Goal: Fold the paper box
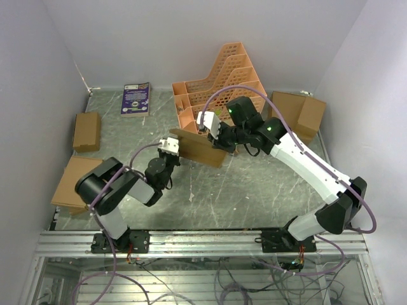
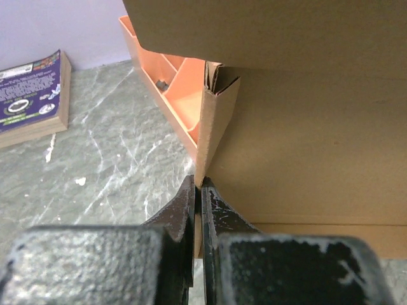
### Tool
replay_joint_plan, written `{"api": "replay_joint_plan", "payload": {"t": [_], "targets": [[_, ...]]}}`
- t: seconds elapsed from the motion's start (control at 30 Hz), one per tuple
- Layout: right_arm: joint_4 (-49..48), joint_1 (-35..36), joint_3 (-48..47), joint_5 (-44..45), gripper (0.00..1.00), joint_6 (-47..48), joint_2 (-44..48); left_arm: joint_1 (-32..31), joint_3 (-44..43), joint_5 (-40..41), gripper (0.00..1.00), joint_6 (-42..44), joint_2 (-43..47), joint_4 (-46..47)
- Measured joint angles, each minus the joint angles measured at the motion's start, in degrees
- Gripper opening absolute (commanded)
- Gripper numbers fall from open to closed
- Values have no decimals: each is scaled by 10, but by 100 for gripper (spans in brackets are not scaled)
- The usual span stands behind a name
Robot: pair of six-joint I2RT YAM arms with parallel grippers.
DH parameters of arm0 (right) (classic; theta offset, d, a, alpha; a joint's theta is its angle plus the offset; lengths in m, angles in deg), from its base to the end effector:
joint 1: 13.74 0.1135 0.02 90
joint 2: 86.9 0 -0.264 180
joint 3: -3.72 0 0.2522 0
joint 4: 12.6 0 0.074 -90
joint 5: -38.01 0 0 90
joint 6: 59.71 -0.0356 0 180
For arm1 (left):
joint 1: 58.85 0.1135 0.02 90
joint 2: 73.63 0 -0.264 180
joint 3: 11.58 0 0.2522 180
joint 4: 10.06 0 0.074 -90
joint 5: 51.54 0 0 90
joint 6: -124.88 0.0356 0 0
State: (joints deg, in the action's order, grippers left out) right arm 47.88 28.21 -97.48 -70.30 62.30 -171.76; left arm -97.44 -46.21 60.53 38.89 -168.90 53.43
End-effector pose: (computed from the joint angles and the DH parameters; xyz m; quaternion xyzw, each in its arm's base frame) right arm 0.2273 0.2194 0.3723 -0.5965 0.6891 0.1793 0.3705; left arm 0.2231 -0.1609 0.1619 0.1166 0.6807 -0.0854 0.7182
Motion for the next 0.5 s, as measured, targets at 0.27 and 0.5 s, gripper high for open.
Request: {"api": "replay_joint_plan", "payload": {"t": [0.27, 0.5], "targets": [[-35, 22, 62, 10, 0, -1, 2, -2, 30, -9, 7, -10, -87, 91], [-56, 57, 93, 41, 0, -6, 23, -4, 52, -21, 8, -30, -94, 98]]}}
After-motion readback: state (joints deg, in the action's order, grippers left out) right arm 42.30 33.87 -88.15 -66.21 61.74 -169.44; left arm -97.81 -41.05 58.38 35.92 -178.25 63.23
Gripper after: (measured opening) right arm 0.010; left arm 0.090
